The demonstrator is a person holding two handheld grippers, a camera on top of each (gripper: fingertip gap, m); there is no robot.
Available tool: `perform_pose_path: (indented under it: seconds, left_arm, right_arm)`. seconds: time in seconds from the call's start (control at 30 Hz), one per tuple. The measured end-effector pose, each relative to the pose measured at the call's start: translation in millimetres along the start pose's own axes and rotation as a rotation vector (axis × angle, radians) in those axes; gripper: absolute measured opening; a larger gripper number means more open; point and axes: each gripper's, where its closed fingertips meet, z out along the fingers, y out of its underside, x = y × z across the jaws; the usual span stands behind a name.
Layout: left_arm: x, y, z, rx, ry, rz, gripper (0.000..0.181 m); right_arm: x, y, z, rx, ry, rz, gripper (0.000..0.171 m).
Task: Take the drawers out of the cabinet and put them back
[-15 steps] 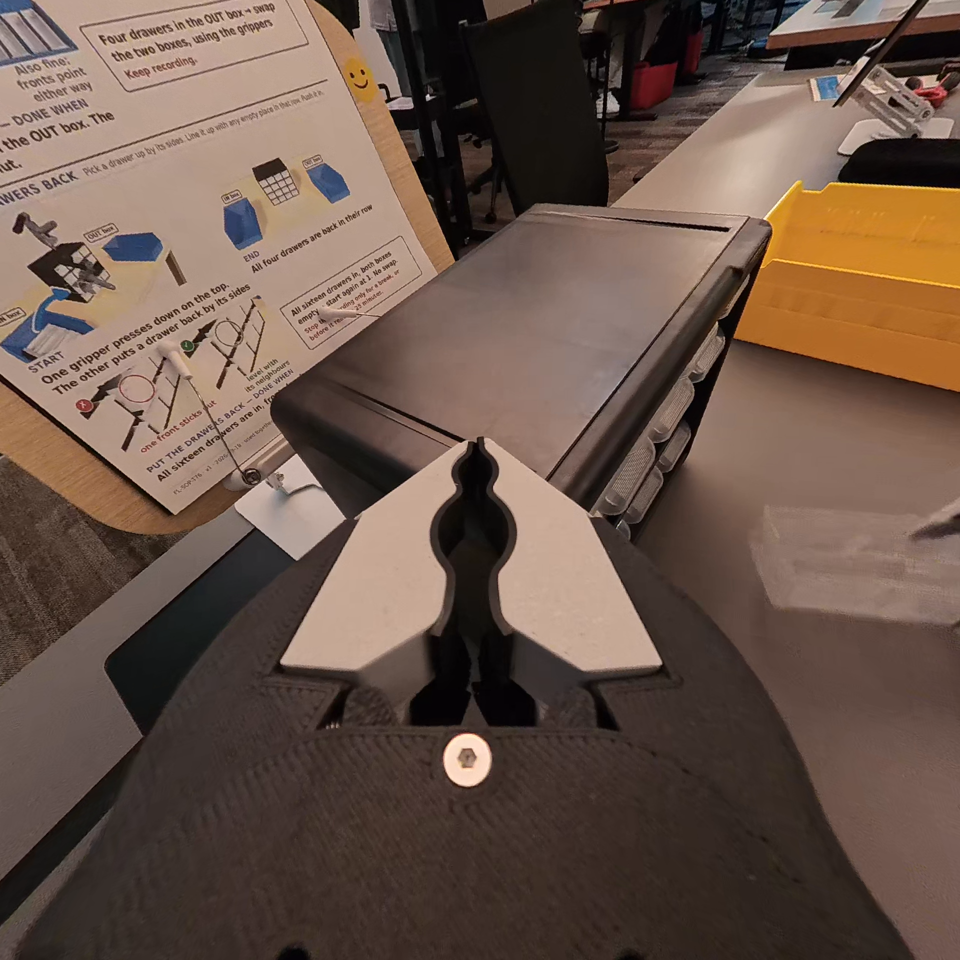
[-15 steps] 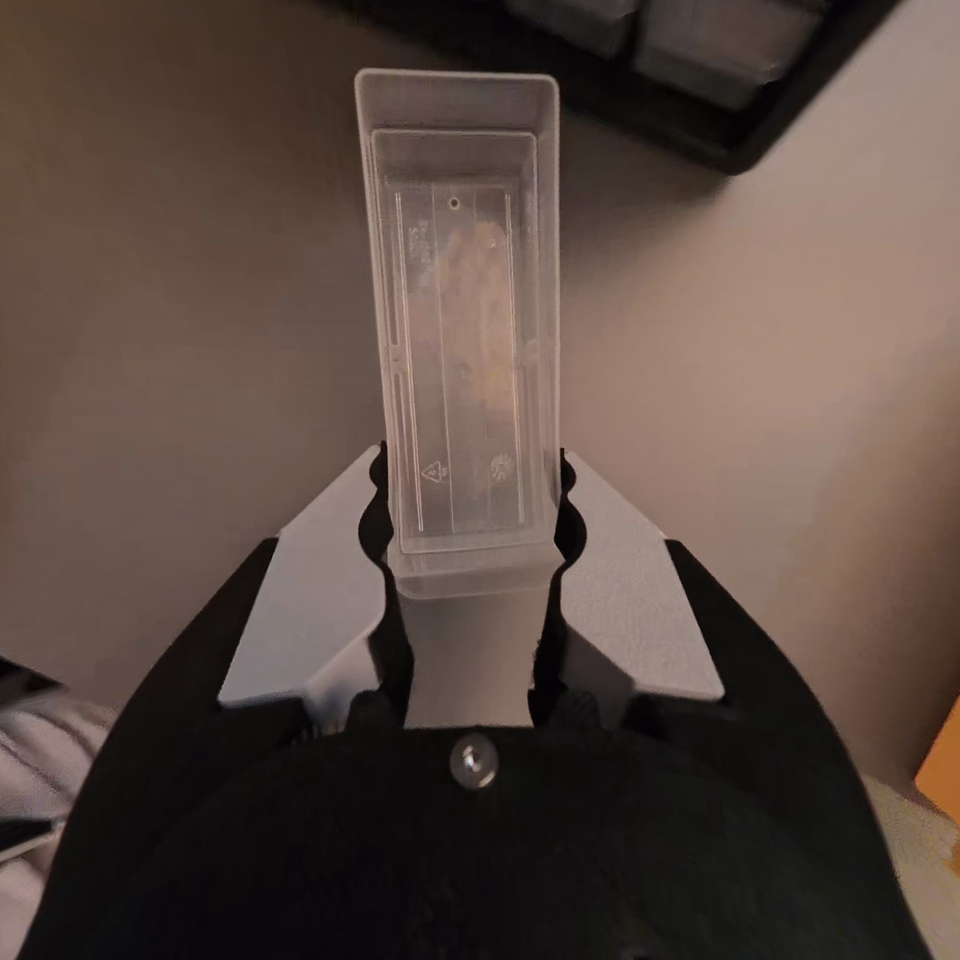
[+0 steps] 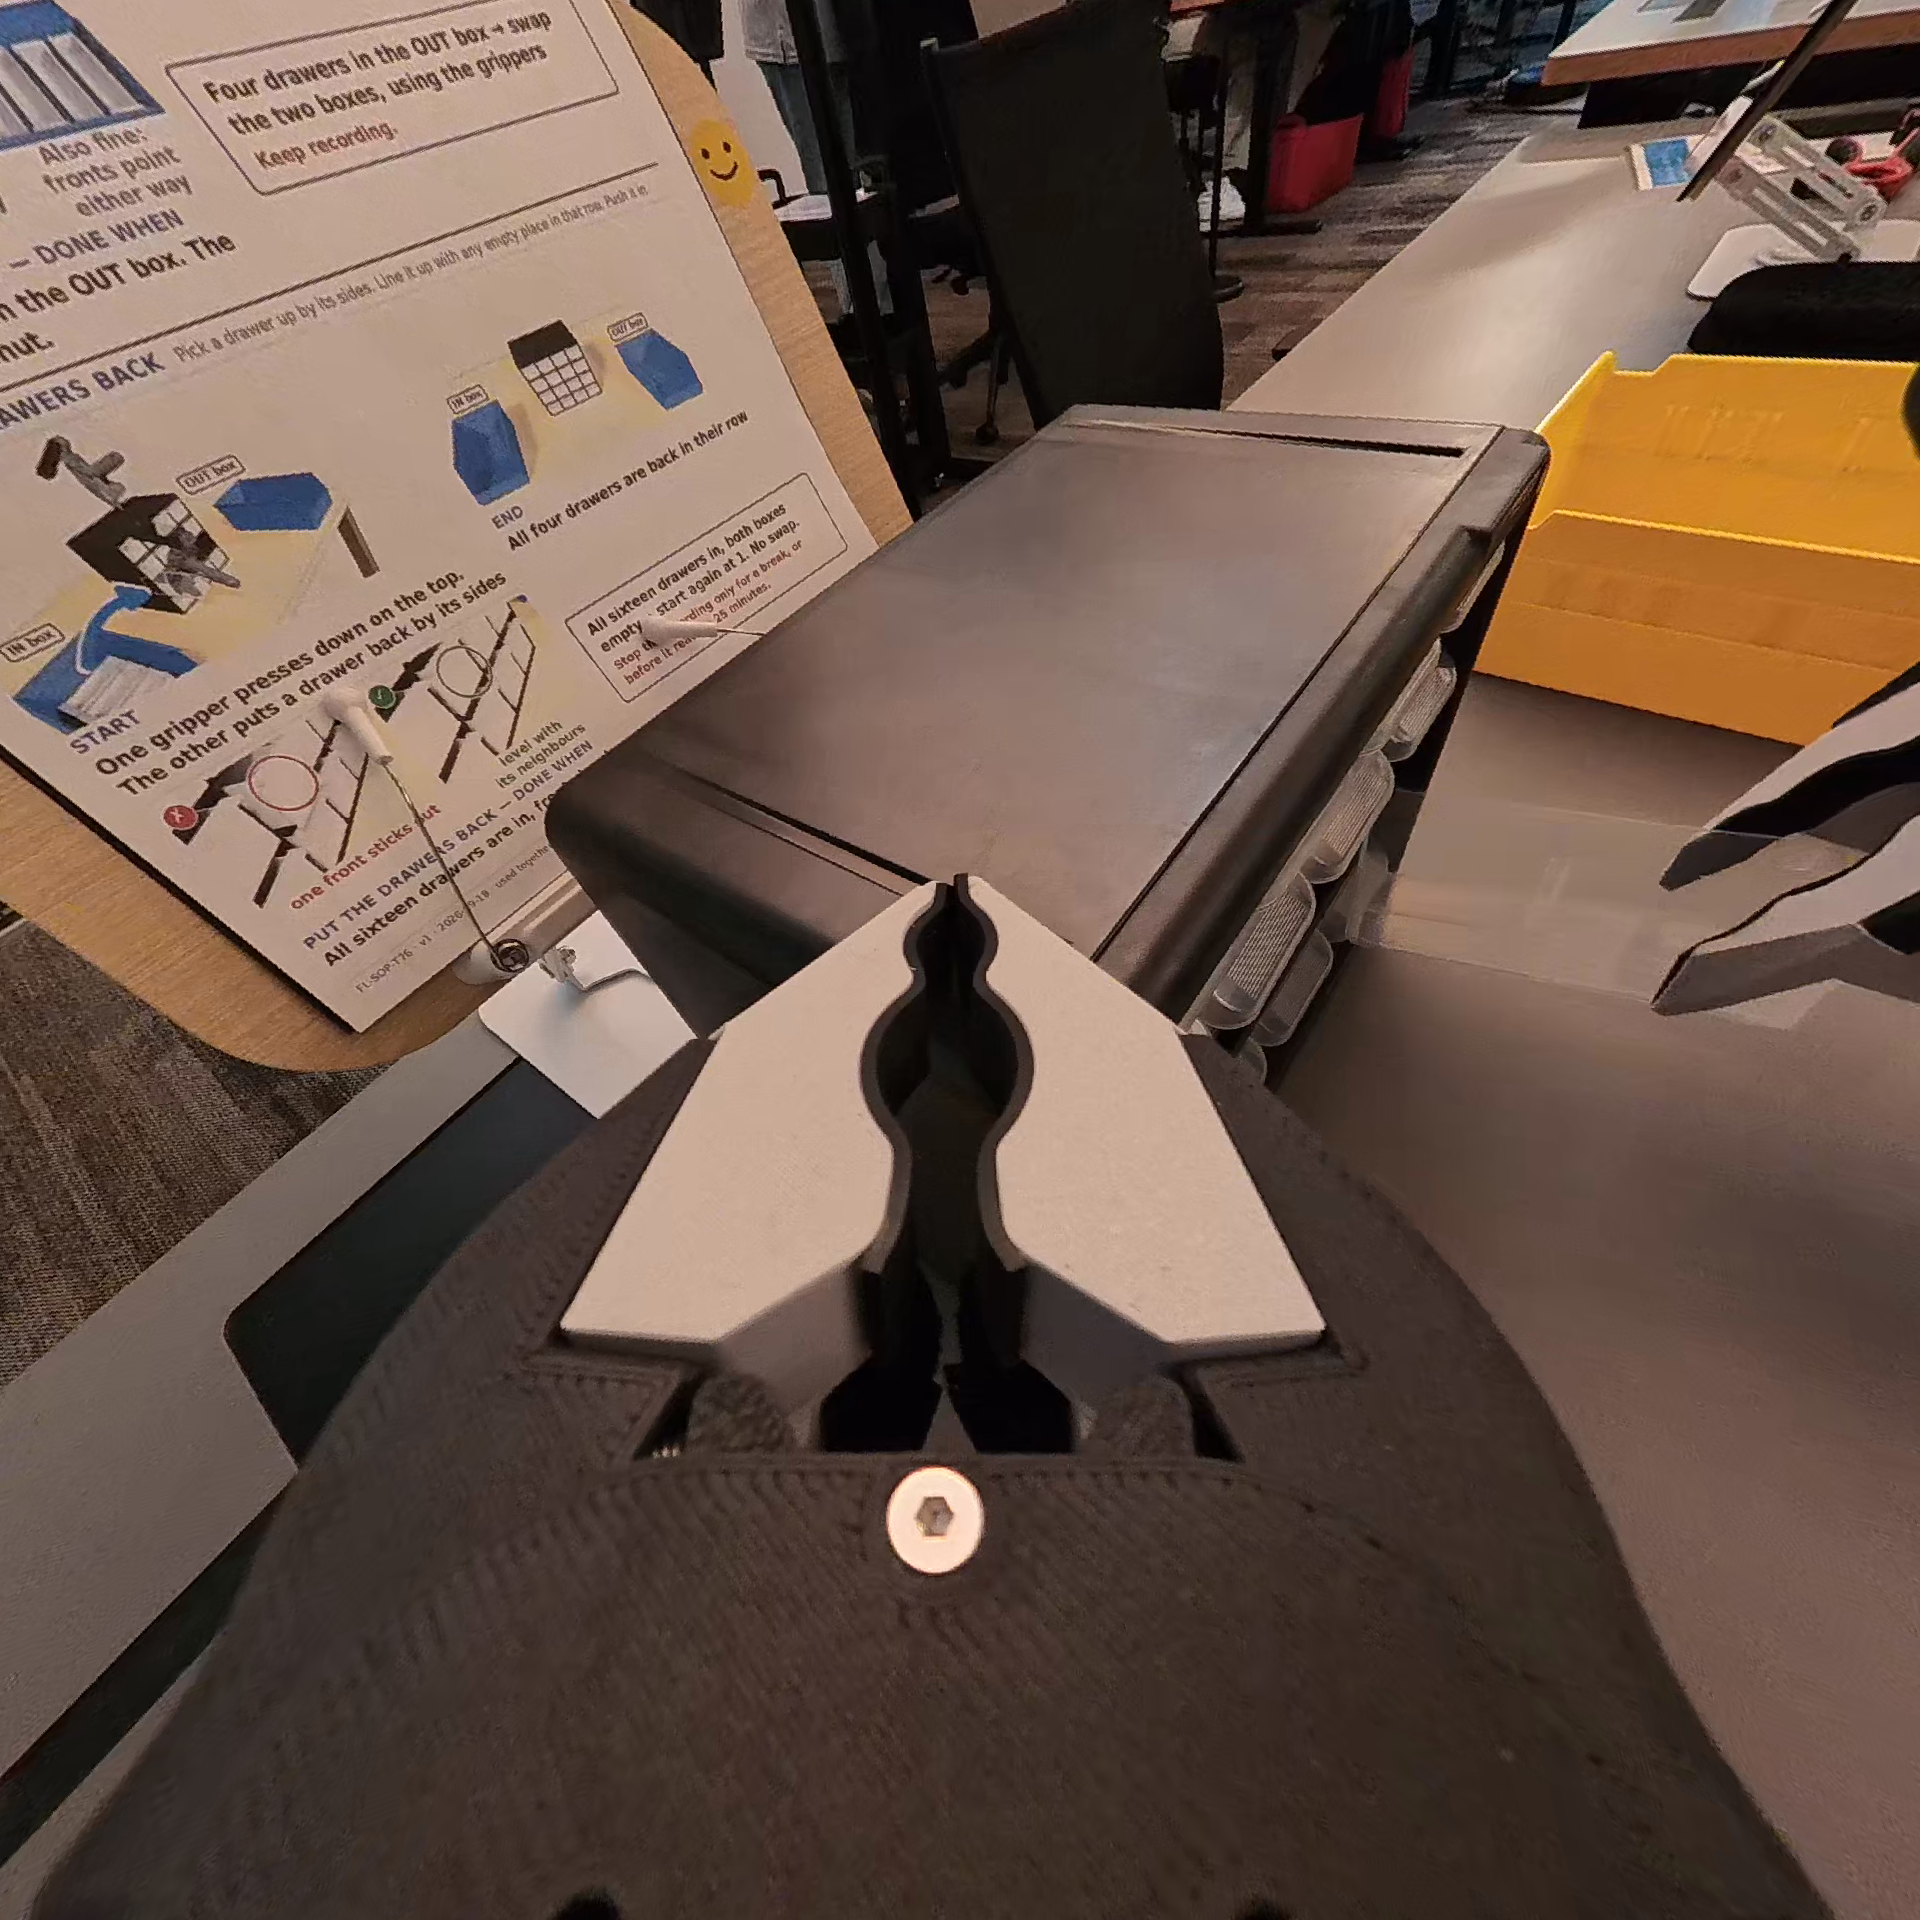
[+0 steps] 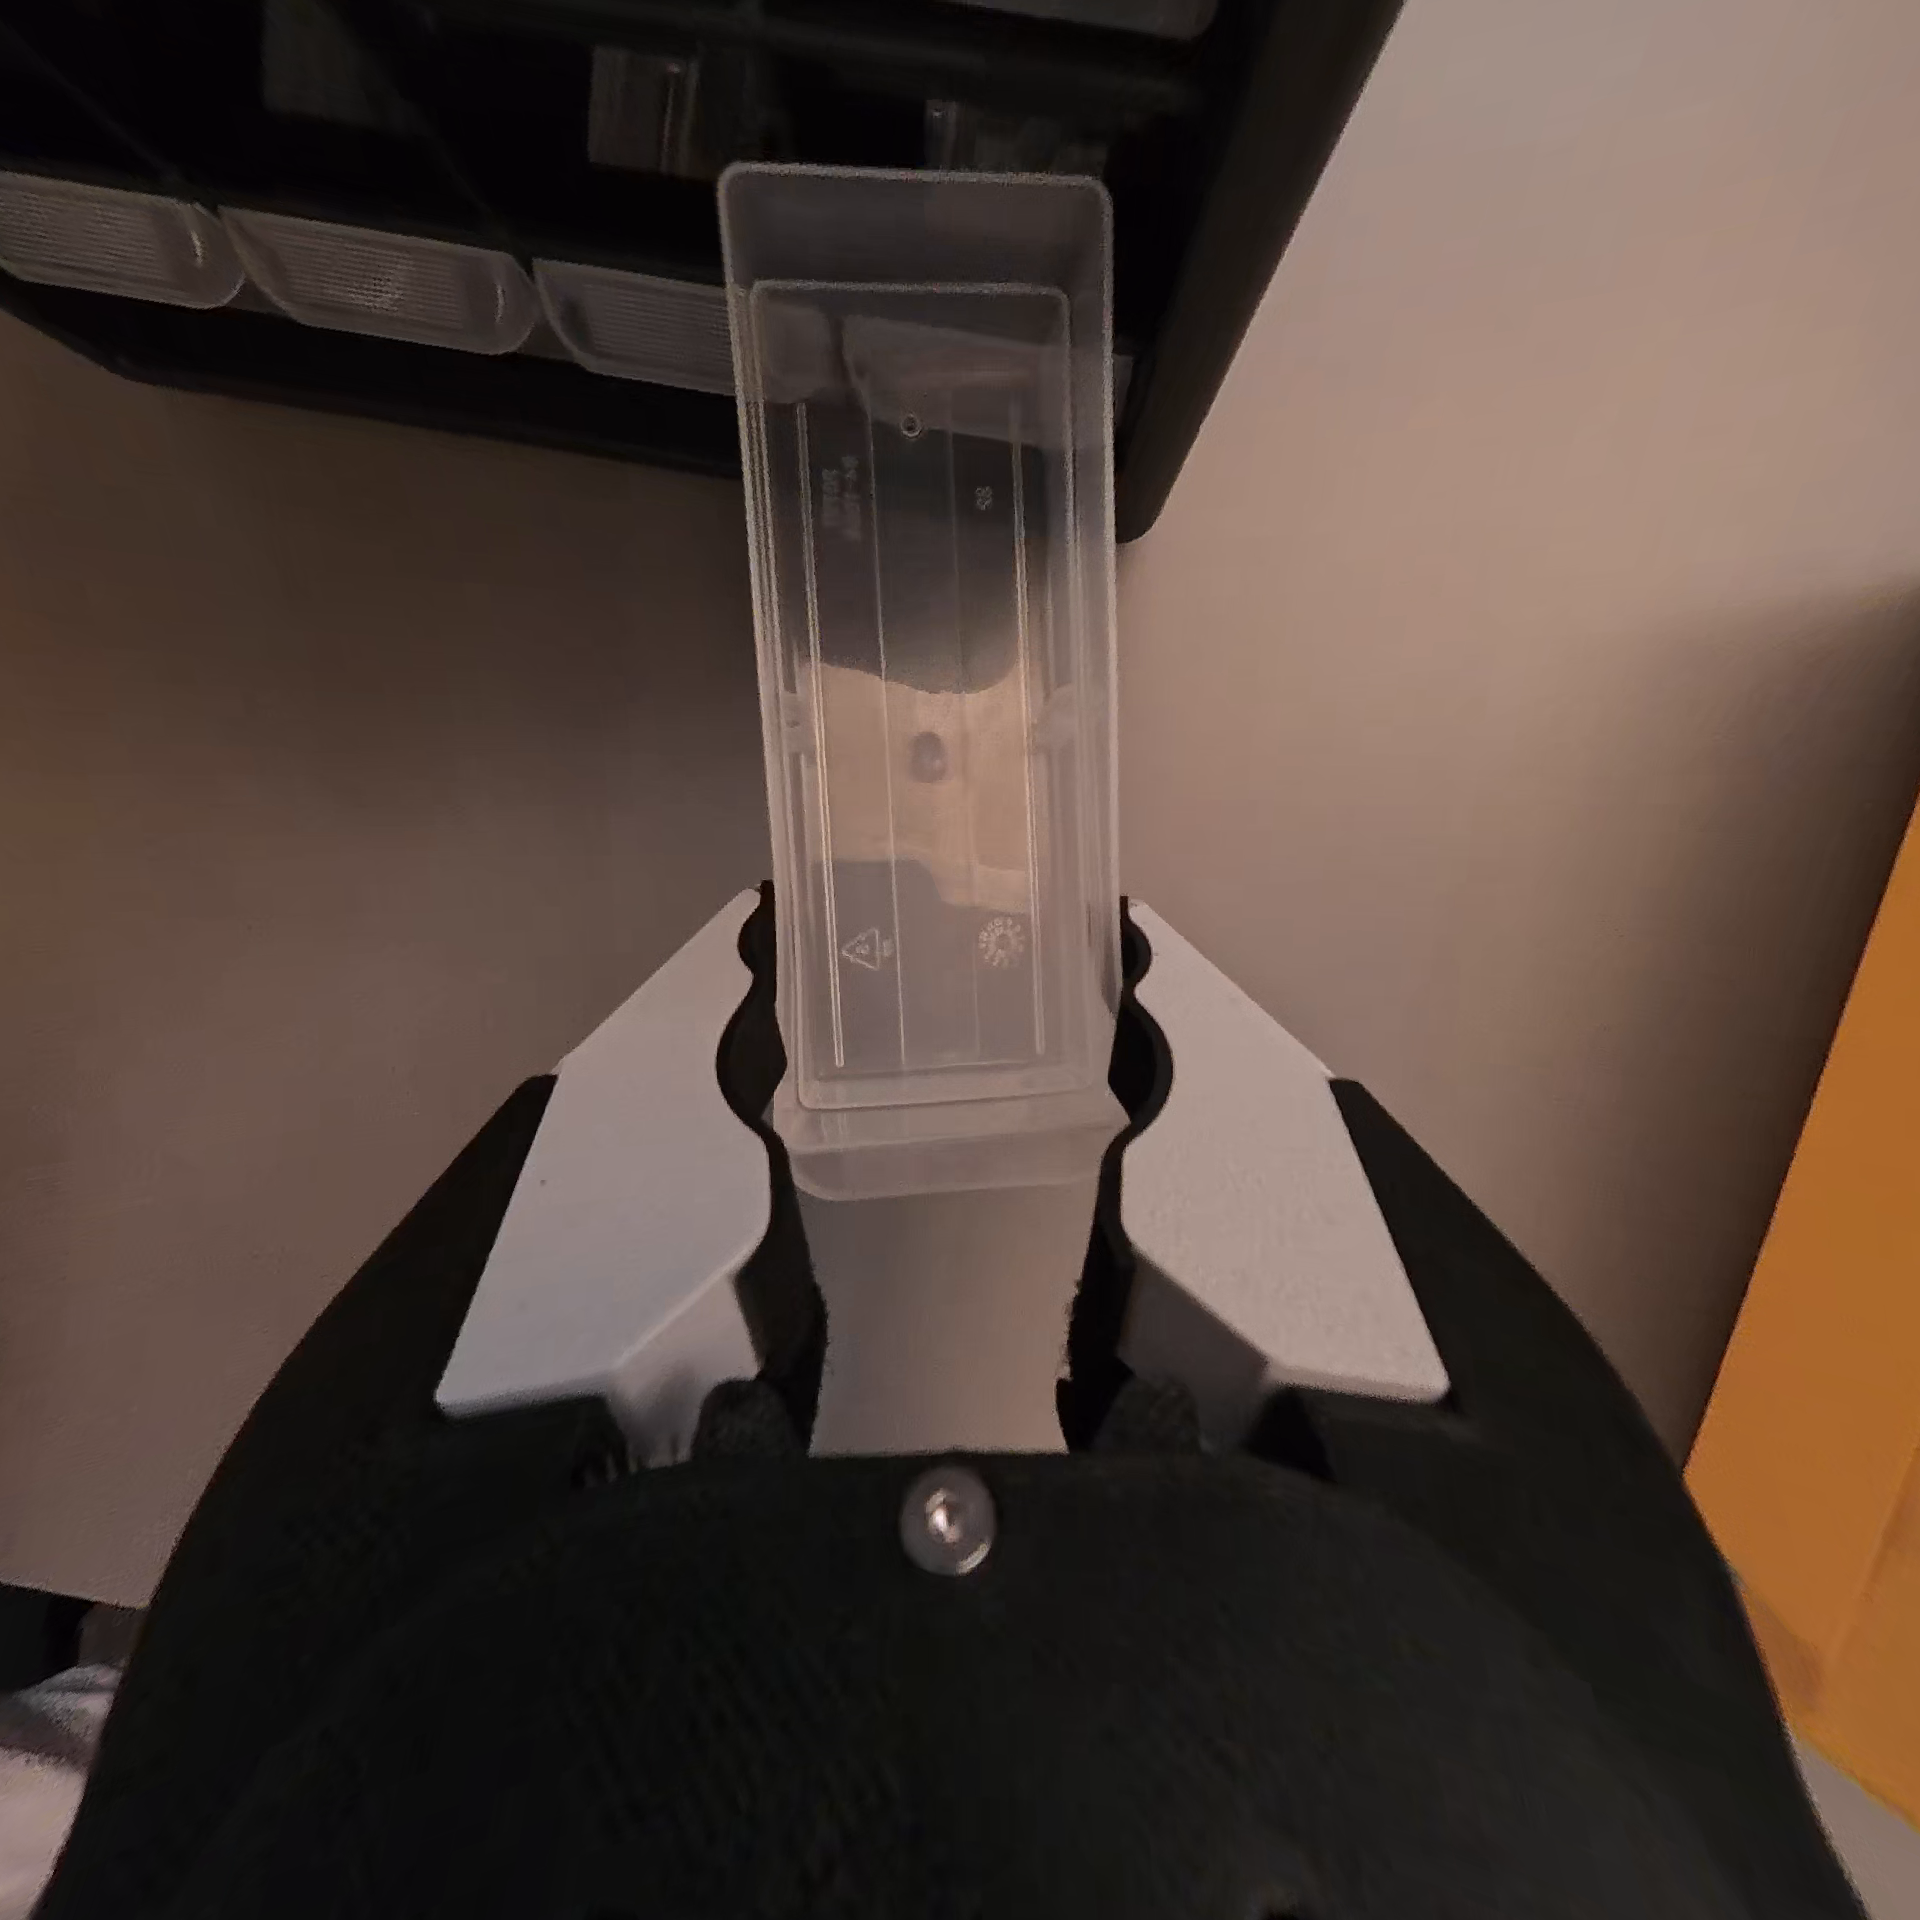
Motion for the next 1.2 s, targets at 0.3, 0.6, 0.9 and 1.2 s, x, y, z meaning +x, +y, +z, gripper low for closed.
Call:
perform_pose_path:
  seconds: [0.3,0.6,0.9,1.2]
  left_arm:
    - [0,0,0,0.004,0.003,-0.002,0.000]
    - [0,0,0,0.000,-0.002,0.007,0.000]
    - [0,0,0,0.002,-0.001,0.003,0.000]
    - [0,0,0,0.002,-0.001,0.003,0.000]
  right_arm:
    - [4,-8,-9,-0.007,0.046,-0.013,0.061]
    - [6,-16,-16,0.045,0.088,-0.022,0.060]
    - [5,-26,-15,0.113,0.096,0.005,0.061]
    - [4,-49,6,0.247,0.155,0.001,0.062]
